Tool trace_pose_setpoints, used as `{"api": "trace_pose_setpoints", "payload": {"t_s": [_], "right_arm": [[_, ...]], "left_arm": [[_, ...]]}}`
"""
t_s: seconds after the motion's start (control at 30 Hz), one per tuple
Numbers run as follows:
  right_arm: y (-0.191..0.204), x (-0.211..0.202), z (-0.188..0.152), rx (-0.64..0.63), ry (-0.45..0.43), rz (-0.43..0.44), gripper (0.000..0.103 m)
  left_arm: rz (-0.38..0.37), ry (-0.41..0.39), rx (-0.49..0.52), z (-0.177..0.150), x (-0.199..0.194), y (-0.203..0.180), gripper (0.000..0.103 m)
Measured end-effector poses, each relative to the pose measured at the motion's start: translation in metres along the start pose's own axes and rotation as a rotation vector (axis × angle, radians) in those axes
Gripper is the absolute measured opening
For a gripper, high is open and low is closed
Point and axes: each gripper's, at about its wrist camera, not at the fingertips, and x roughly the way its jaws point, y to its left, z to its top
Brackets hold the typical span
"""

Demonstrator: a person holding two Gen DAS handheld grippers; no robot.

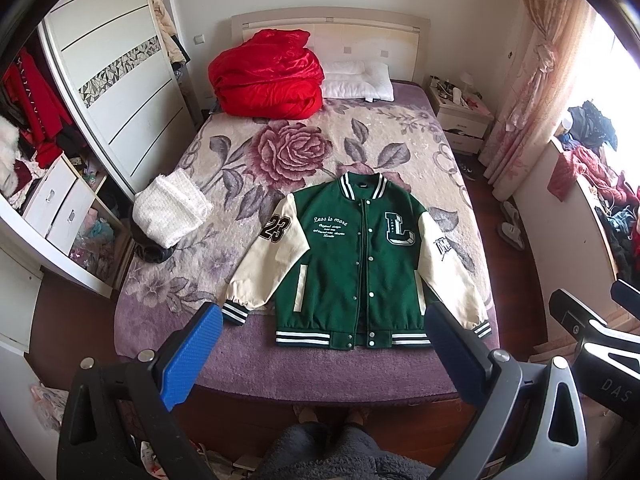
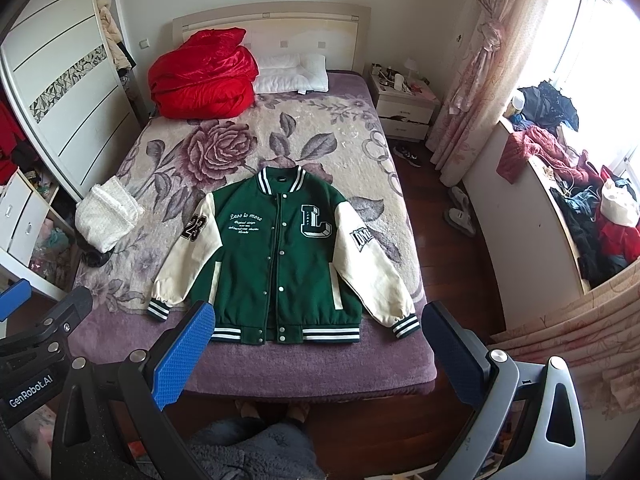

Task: Fold large clothes

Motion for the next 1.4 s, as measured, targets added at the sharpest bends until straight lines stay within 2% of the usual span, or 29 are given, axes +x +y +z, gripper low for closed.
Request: {"api": "trace_pose_setpoints", "payload": {"t_s": [1.4], "right_arm": [[0.003,-0.004,0.002,-0.002,-0.011,0.004,0.103]], "left_arm": [[0.006,-0.015,-0.008,0.003,-0.019,-0.004,0.103]]}}
